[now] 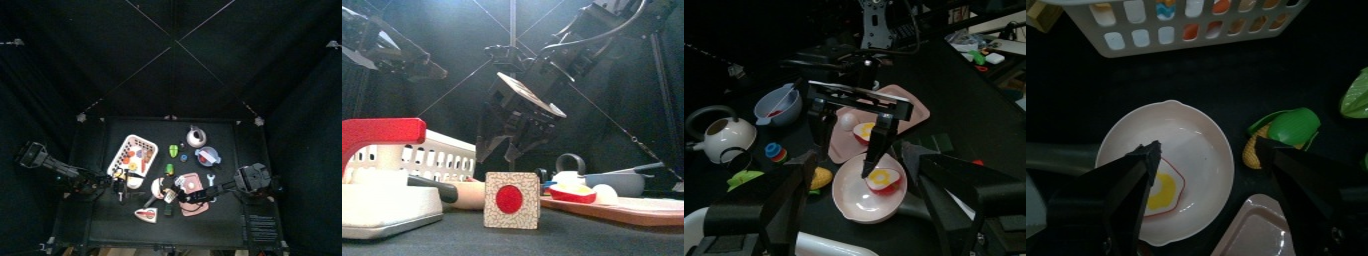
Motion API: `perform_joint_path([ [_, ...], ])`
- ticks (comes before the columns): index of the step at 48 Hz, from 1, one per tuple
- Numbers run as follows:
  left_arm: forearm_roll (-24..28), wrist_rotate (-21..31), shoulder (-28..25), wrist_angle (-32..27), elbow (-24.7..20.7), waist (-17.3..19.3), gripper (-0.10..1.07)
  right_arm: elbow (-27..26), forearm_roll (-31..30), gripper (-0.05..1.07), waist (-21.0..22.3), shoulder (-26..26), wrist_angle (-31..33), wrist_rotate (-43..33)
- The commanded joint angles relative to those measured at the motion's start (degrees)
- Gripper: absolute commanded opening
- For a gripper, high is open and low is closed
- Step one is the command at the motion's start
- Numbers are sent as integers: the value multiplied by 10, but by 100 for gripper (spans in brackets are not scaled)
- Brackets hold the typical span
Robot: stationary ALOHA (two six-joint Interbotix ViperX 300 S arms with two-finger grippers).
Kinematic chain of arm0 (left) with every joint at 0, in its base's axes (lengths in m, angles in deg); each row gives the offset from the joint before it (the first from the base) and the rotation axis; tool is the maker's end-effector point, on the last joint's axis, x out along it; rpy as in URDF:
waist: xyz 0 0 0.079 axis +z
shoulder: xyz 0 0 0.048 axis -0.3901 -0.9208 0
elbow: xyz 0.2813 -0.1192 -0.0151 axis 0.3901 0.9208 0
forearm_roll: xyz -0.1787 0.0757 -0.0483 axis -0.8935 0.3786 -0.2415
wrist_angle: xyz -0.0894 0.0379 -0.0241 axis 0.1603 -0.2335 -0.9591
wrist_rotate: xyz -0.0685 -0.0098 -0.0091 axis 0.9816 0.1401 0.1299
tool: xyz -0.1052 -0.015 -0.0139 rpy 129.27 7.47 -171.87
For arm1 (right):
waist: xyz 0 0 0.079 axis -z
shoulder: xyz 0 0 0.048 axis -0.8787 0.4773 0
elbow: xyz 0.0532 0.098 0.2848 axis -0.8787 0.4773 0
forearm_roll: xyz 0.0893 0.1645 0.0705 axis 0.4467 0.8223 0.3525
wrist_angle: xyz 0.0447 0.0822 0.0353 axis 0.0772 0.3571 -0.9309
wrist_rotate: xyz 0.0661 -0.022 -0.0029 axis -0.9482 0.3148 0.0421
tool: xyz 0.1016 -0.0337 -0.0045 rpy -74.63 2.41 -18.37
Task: Grab egg half
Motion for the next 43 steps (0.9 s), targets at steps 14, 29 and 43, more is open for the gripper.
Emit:
perform_joint_path([
  [14, -159, -2, 50, -106, -66, 60, 100, 42, -8, 104, 1, -134, 15, -1],
  [29, -150, -4, 89, -340, -69, 268, 100, 59, -4, 104, 4, -136, 18, -1],
  [43, -20, -1, 105, -478, -57, 371, 100, 60, 4, 104, 5, -125, 18, -1],
])
